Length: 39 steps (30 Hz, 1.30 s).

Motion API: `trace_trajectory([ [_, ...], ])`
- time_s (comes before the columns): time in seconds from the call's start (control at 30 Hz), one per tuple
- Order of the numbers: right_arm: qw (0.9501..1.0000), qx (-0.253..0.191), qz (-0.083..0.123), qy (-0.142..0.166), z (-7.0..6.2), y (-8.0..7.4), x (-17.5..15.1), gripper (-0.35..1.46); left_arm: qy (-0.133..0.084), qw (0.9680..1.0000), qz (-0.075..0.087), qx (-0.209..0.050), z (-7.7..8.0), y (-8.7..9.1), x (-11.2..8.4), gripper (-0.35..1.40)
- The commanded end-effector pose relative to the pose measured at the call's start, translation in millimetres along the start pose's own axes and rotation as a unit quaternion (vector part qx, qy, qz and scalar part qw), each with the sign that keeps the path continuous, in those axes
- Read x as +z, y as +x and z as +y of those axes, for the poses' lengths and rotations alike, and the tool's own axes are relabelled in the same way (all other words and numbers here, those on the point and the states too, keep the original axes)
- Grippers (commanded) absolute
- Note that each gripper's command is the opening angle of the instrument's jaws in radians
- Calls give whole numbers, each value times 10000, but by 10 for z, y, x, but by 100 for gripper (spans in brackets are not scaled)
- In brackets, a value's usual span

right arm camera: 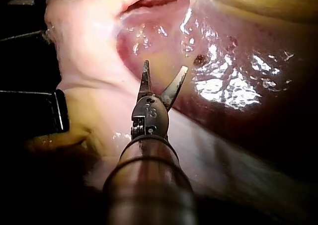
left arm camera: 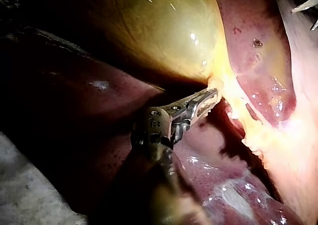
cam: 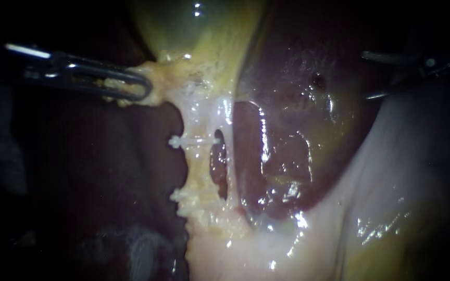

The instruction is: Go to the cutting position left tube

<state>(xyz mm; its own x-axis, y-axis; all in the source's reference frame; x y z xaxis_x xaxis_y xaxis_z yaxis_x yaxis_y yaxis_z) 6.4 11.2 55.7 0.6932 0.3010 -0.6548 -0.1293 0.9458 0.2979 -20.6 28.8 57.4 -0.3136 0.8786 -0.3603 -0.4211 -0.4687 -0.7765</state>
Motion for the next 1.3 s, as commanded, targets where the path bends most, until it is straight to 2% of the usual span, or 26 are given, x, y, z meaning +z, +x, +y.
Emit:
trace_trajectory([
  [0.03,10000,0,-1,0,0,0,0,145,8,10000,35,2,1,2,-4,-35],
  [0.23,10000,1,-2,0,0,0,0,145,35,10000,81,5,1,8,-14,-35],
  [0.57,10000,1,-7,-15,0,0,1,145,53,9999,89,-3,1,6,-15,-35],
  [0.73,10000,-4,26,52,-5,2,6,145,66,9999,96,1,1,4,-13,-35],
  [1.03,9993,-32,185,323,-35,10,40,145,76,9999,100,1,1,2,-12,-35],
  [1.3,9972,-25,95,736,-71,22,71,145,82,9999,103,0,1,2,-11,-35],
])
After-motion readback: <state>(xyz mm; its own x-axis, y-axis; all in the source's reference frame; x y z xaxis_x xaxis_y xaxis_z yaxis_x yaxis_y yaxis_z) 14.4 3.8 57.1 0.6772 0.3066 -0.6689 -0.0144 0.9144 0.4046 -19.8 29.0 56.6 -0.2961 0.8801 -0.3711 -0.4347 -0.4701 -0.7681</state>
